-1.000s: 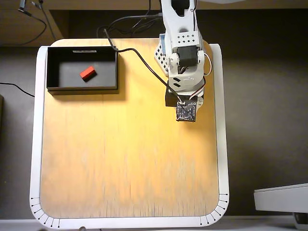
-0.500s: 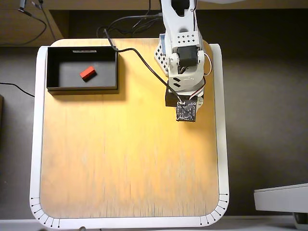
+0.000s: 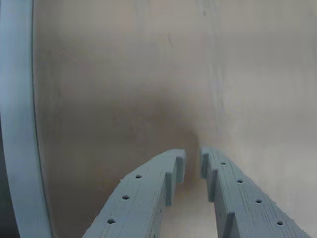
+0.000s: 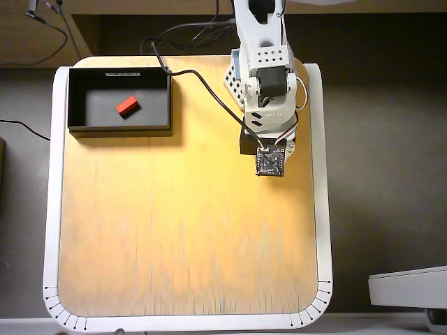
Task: Grasp a lego block and put it in the bin.
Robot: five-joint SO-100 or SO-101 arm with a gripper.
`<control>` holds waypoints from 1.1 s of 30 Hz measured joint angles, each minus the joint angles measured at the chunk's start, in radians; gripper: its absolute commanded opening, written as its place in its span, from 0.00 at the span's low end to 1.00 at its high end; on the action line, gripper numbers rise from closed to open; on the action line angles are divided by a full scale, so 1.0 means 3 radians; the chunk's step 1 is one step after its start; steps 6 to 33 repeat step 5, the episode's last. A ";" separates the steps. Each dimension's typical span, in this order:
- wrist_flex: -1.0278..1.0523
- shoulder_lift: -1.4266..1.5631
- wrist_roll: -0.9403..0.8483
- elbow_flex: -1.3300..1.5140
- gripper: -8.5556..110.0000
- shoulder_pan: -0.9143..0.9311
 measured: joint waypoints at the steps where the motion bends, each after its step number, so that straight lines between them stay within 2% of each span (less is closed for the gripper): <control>1: 0.0000 0.0000 0.0000 0.0000 0.08 0.0000; 33: 0.0000 0.0000 0.0000 0.0000 0.08 0.0000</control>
